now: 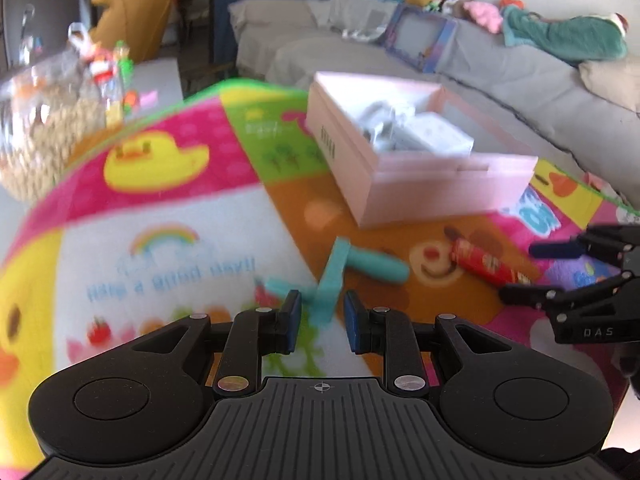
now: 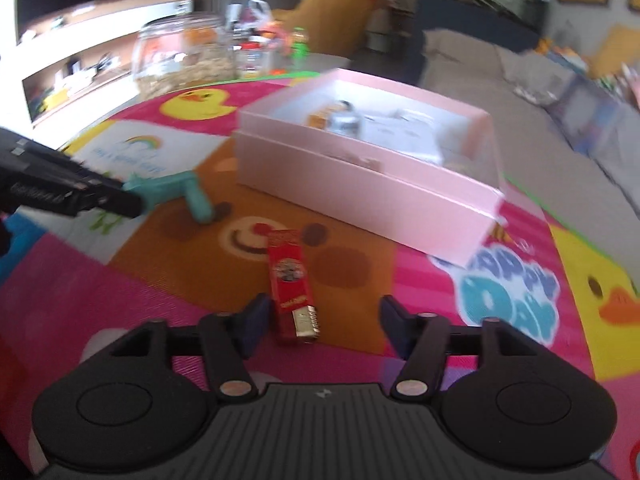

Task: Organize rigid objects

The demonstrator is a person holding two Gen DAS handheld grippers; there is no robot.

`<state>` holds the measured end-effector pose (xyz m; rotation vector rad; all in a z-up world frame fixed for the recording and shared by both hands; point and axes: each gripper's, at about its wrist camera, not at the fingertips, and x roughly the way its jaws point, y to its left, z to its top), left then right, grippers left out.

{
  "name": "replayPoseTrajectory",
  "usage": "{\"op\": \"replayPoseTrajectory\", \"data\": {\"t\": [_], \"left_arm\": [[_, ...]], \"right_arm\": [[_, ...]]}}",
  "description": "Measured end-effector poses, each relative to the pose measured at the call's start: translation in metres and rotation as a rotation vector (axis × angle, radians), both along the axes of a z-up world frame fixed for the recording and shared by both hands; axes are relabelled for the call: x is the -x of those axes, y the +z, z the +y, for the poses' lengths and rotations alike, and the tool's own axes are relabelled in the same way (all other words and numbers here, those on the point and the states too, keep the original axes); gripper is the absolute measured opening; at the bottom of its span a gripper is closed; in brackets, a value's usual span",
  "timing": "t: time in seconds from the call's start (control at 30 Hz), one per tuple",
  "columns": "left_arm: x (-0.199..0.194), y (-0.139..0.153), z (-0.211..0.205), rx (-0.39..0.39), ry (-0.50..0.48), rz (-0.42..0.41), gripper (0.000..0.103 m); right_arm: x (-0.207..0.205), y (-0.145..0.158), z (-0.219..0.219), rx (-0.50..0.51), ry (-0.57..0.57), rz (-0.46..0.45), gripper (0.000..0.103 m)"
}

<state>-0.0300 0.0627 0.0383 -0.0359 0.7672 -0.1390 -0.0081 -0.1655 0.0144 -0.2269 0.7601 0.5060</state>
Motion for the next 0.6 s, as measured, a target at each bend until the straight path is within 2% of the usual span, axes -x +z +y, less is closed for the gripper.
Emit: {"op": "replayPoseTrajectory", "data": {"t": [0.13,0.23,0.37,0.47,0.6], "left_arm": [[-0.009,0.022,0.002,-0.041,-0.083,-0.076,0.026],[-0.029,0.013,-0.002,-0.037,-0.174,-0.009,0.026],[-0.04,-0.009,-0.006,-0.028,-0.209,0.091,0.026],[-0.031,-0.014,-0.012,-0.057,-0.245,0.085,0.027],[-0.025,-0.012,-0.021,-0.049,-0.307,0.117,0.032]], "right_arm": [[0.002,-0.006,-0.002,-0.037,-0.003,-0.005,0.076],[0.006,-0.01,0.002,-0.048,-0.001,-0.029,0.085],[0.003,-0.01,0.0,-0.064,-0.002,-0.021,0.086],[0.002,-0.01,0.0,-0.07,0.005,-0.017,0.088],[0.002,-0.011,0.003,-0.062,0.02,-0.012,0.094]]}}
